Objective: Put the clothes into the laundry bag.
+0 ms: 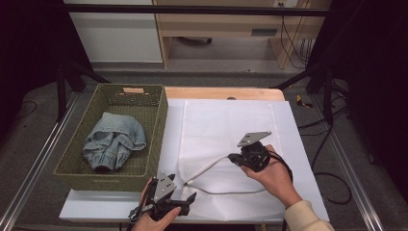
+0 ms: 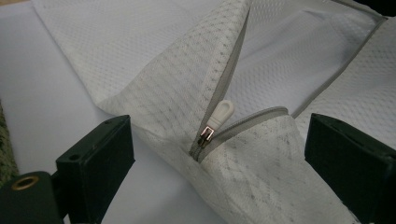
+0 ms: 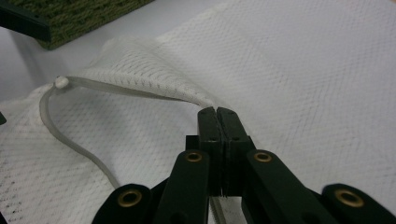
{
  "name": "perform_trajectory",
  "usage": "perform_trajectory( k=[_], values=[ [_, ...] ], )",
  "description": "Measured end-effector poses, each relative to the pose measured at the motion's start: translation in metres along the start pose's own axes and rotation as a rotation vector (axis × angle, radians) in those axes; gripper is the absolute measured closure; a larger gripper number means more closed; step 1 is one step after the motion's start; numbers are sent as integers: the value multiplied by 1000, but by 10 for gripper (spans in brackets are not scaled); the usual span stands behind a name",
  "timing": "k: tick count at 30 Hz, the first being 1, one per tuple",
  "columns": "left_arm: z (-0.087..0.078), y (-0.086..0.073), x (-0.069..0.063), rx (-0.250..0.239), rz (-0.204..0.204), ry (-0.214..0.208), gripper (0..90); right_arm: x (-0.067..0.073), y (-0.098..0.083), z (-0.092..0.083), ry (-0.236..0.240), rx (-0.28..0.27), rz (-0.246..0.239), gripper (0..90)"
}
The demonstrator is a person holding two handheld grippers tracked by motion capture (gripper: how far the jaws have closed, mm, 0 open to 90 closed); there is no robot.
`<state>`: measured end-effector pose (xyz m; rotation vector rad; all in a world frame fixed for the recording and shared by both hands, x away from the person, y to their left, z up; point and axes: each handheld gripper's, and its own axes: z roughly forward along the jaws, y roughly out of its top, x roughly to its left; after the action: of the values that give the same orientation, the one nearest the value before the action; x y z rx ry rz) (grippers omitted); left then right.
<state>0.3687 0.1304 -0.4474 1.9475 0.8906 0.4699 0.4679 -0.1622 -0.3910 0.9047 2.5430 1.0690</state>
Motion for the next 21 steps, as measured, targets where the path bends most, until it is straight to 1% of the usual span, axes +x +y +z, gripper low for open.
perform_trajectory(
  k=[2, 4, 6, 8, 10, 13, 16, 17, 20, 21],
  values=[
    [-3, 5, 1, 1, -7, 1, 78, -2, 7, -4, 1, -10, 2, 898],
    [-5, 11, 3, 2, -12, 1, 77, -2, 11, -7, 12, -25, 11, 897],
    [-10, 21, 5, -5, -21, 2, 78, -2, 14, -10, 20, -43, 15, 898],
    [-16, 32, 6, -3, 1, 5, 78, -1, 17, -13, 22, -52, 9, 898],
    [-21, 41, 9, -9, 12, 9, 78, -1, 19, -14, 32, -58, 11, 897],
    [-28, 55, 17, -17, 22, 29, 76, -2, 20, -14, 48, -73, 19, 897],
    [-33, 66, 27, -10, 22, 42, 75, -2, 19, -13, 48, -71, 11, 897],
    [-34, 69, 30, -3, 23, 44, 75, -2, 19, -13, 48, -66, 5, 897],
    [-39, 76, 41, 17, 20, 52, 75, -3, 19, -12, 48, -70, 13, 897],
    [-40, 79, 45, 23, 23, 56, 75, -3, 20, -12, 59, -74, 10, 897]
  ],
)
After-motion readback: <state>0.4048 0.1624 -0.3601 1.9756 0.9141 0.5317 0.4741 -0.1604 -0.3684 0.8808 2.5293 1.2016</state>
